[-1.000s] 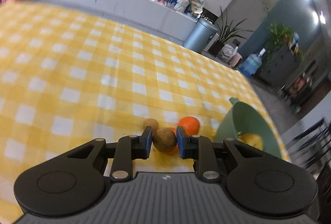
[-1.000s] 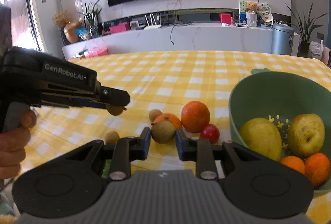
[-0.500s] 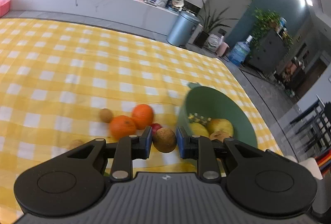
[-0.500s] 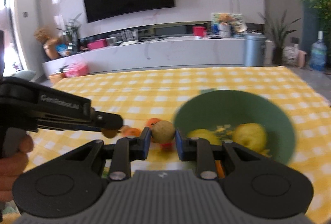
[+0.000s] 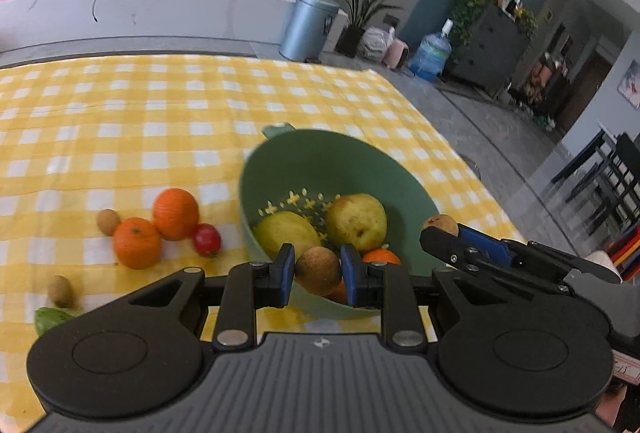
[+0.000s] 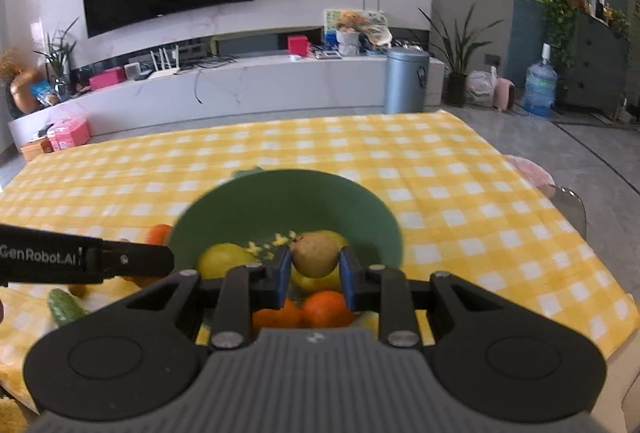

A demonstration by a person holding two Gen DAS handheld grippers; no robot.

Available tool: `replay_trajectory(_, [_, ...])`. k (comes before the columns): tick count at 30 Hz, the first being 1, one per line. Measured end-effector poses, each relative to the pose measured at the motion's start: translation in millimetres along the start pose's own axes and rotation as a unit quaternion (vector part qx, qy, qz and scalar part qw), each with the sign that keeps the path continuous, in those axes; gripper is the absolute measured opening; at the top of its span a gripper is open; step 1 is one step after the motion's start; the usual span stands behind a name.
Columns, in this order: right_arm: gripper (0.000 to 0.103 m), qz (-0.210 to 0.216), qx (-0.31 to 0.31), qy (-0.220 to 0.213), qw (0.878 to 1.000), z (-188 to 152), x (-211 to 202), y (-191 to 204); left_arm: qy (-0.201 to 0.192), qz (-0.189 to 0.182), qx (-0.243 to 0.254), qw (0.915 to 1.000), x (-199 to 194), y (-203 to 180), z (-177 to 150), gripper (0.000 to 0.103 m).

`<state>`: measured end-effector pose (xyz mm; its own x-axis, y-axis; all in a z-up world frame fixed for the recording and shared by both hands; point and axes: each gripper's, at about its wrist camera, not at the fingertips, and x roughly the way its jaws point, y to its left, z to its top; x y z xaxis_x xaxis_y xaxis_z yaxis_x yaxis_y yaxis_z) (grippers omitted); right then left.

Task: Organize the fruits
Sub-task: 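Carry both kiwis over the green colander and lower them with both tools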

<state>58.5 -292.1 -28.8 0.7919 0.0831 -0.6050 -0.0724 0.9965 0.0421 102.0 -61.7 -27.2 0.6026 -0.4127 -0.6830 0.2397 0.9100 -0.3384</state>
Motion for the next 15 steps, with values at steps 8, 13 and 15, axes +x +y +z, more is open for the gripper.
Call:
replay_trajectory(8, [0.022,0.016,0.025,0.017,0.999,-9.5,16.2,-11.8,0.027,0.002,-0.001,0.9996,28.8,-5.5,-2.7,0.027])
replay_trajectory(13, [0.022,0.016,0.029,0.021,0.999,-8.3,24.4,-8.2,0.031,0.003,0.0,0.9995,38.0,-6.7,0.1,0.027])
replay_trajectory(15, [0.022,0.021,0.033,0.022,0.999,-8.0,27.0,-8.6,0.034,0.004,0.0,0.9994,41.0,-6.4,1.9,0.027])
